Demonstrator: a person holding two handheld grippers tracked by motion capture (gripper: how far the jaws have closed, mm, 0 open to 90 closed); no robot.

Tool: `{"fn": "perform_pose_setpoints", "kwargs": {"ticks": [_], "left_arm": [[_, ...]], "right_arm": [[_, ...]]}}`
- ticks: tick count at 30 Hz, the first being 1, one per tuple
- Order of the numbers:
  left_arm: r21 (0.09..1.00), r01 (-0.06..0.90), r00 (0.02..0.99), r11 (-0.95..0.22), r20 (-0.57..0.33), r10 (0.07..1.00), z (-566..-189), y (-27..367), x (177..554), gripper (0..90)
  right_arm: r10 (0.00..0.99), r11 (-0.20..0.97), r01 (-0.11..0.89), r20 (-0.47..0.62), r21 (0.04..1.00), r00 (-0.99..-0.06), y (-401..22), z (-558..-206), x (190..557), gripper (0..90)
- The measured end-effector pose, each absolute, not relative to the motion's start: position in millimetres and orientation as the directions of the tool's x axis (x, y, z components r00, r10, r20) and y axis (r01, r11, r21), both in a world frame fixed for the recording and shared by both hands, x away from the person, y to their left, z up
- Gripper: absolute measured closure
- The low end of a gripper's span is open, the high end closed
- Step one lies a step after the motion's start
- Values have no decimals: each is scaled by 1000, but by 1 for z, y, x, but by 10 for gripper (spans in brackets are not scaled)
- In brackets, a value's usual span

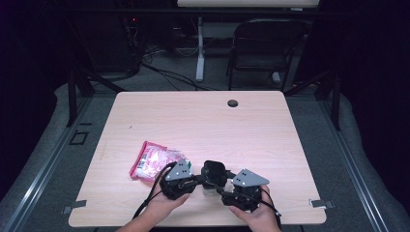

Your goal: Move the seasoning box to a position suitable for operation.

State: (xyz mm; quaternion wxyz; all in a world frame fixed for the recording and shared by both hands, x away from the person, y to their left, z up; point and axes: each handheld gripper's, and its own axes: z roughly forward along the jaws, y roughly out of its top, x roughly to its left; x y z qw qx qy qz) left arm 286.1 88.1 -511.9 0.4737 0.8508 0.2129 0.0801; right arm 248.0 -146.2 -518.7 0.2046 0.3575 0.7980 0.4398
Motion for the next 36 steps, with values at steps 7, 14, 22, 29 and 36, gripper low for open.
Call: {"fn": "perform_pose_setpoints", "kwargs": {"ticks": [7,14,22,29,36], "left_arm": [[835,284,899,-471,-61,433,-516,86,286,885],[830,284,900,-480,-58,431,-521,84,285,887],[835,278,900,-475,-54,432,-522,85,285,891],[837,277,902,-473,-56,429,-522,85,285,890],[837,280,901,-470,-59,430,-522,85,285,890]], "right_arm": [[763,371,375,-49,849,-645,-141,-520,248,399],[761,363,385,-32,849,-647,-142,-520,248,413],[773,318,401,10,859,-634,-145,-518,247,446],[782,282,385,22,879,-623,-148,-515,245,459],[789,244,379,44,893,-613,-155,-511,243,490]]}}
